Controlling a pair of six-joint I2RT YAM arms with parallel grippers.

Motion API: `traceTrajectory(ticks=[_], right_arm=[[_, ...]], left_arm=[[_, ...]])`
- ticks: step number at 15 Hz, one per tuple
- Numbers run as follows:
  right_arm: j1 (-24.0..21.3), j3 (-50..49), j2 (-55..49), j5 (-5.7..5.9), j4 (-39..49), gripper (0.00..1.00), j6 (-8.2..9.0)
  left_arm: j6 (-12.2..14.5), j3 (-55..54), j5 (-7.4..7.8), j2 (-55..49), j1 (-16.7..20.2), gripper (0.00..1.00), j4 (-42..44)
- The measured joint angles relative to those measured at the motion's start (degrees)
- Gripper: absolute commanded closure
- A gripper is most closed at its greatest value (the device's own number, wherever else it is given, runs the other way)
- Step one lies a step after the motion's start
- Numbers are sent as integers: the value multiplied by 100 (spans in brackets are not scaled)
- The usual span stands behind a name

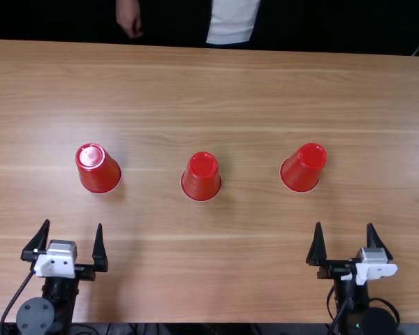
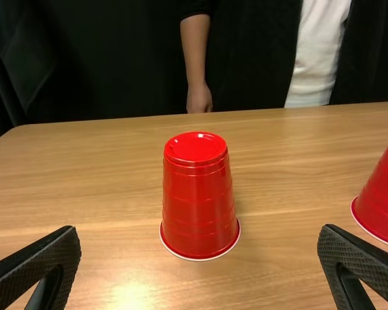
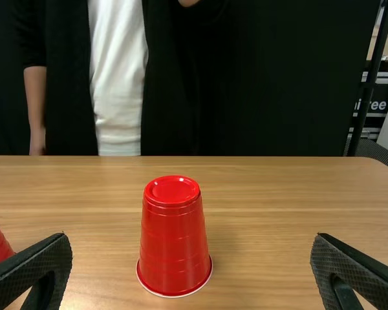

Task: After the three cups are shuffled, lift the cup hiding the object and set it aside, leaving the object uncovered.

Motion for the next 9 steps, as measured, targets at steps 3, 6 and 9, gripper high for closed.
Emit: traceTrajectory(ticks=[3, 6, 9], right_arm=[[-9, 2, 0, 2, 22, 0, -2], [-101, 481, 0, 2, -11, 0, -7], [-101, 1716, 636, 4, 13, 0, -17]], left_arm=[[2, 13, -4, 0, 0, 0, -142], [7, 1045, -9, 243, 0, 0, -1062], [4, 1893, -35, 986, 0, 0, -1220]])
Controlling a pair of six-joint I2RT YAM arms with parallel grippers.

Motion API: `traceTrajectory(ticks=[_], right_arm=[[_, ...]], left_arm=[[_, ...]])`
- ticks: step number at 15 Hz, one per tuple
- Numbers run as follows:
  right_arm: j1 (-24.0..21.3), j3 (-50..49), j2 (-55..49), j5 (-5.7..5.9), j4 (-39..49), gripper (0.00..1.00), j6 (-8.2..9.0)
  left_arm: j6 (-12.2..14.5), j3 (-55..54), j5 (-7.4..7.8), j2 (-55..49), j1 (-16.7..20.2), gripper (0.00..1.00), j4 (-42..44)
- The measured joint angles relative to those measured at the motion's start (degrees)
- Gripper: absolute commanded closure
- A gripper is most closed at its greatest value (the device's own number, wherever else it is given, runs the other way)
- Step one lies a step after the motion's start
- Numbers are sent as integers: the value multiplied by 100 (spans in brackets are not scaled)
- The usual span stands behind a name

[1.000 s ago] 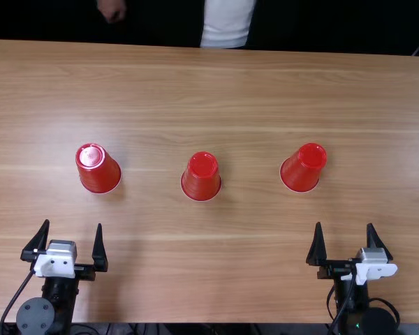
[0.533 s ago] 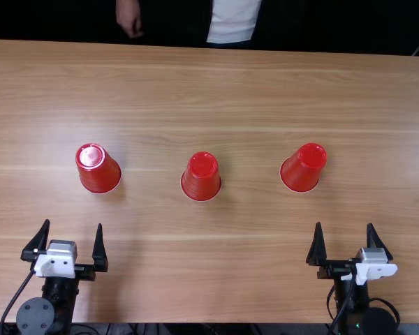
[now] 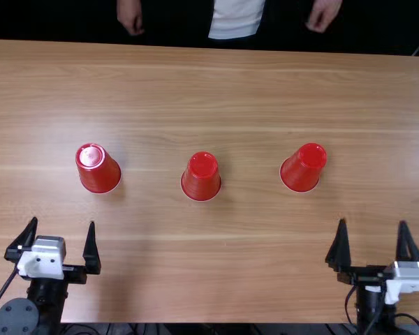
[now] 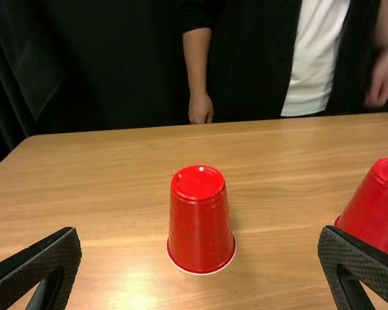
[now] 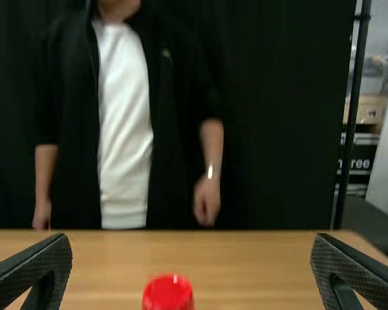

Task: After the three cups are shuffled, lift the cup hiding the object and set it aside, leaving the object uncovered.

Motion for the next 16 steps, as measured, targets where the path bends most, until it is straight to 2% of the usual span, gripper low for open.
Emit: traceTrajectory(ticks=[2, 4, 8, 11, 15, 16], right_arm=[[-2, 649, 669, 0, -258, 0, -72], [0, 1429, 1364, 2, -1019, 0, -184], [-2, 3097, 2592, 0, -2728, 0, -227], [0, 4168, 3545, -2, -4323, 0, -234], [0, 5123, 4330, -4, -5434, 0, -223], [7, 5390, 4476, -4, -5764, 0, -221]], left_arm=[[-2, 780, -109, 625, 0, 0, -529], [-7, 1818, -275, 1327, 4, 0, -1438], [-7, 3563, -321, 2647, 4, 0, -2979], [-4, 4870, -337, 3654, 4, 0, -4113], [-20, 6126, -358, 4701, 4, 0, -5434], [-107, 6384, -369, 4913, 7, 0, -5779]])
